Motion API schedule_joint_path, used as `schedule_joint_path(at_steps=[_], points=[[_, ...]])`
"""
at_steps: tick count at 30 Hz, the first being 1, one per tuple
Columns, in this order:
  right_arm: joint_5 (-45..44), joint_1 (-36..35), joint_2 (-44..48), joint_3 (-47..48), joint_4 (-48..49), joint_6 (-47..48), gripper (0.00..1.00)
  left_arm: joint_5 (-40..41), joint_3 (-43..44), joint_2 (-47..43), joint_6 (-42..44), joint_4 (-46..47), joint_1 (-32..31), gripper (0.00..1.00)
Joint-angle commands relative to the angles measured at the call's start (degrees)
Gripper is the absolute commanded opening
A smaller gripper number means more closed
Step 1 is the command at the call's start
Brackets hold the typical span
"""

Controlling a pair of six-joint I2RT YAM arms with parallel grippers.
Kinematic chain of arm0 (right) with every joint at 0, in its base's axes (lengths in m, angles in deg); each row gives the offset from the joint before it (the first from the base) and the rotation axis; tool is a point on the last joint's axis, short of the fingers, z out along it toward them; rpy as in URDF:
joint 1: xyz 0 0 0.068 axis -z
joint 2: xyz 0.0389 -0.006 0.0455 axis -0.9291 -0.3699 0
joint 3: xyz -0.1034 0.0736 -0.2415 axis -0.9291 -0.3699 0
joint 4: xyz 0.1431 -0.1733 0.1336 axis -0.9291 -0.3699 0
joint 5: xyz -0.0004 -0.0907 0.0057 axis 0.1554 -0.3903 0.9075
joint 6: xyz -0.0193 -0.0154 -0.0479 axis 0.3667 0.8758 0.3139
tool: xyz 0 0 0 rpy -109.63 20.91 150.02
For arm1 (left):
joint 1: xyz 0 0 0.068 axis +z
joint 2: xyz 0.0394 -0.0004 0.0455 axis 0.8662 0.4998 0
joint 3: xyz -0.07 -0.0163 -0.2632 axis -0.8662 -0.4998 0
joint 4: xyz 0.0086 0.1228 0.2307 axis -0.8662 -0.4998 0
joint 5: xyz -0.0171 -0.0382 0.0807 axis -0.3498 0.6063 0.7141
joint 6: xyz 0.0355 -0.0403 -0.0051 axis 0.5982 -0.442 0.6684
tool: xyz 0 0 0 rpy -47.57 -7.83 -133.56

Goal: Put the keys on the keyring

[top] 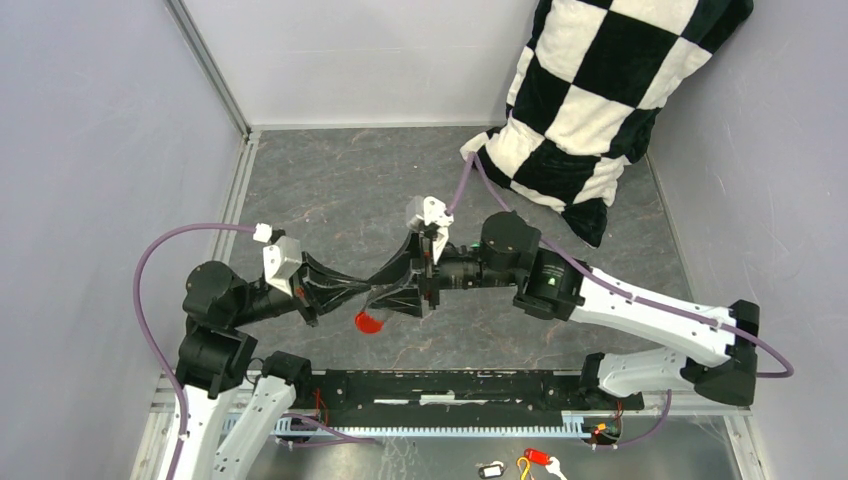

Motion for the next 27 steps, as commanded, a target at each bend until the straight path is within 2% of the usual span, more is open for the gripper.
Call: schedule_joint_path(at_steps=[1, 10, 16, 19, 27], points=[[-4.25, 0.18, 5.14, -2.08, -1.11, 2.86, 0.49, 3.47, -0.31, 0.59, -6.03, 7.31, 0.22, 0.02], [-10.58, 0.47, 9.05, -7.72, 1.70, 4.45, 0.50, 2.81, -0.43, 1.95, -10.96, 11.21, 0.22, 0.02], [-10.90, 0.46, 8.64, -9.05, 6.28, 4.79, 0.43, 2.65, -1.02, 1.98, -12.37, 12.62, 0.22, 0.02], [-10.89, 0.48, 7.94, -9.84, 9.49, 3.82, 0.39, 3.48, -1.09, 2.36, -12.84, 12.68, 0.22, 0.02], [-14.16, 0.30, 7.74, -12.65, 17.06, 2.38, 0.40, 7.85, -1.80, 2.36, -15.26, 12.07, 0.22, 0.02]])
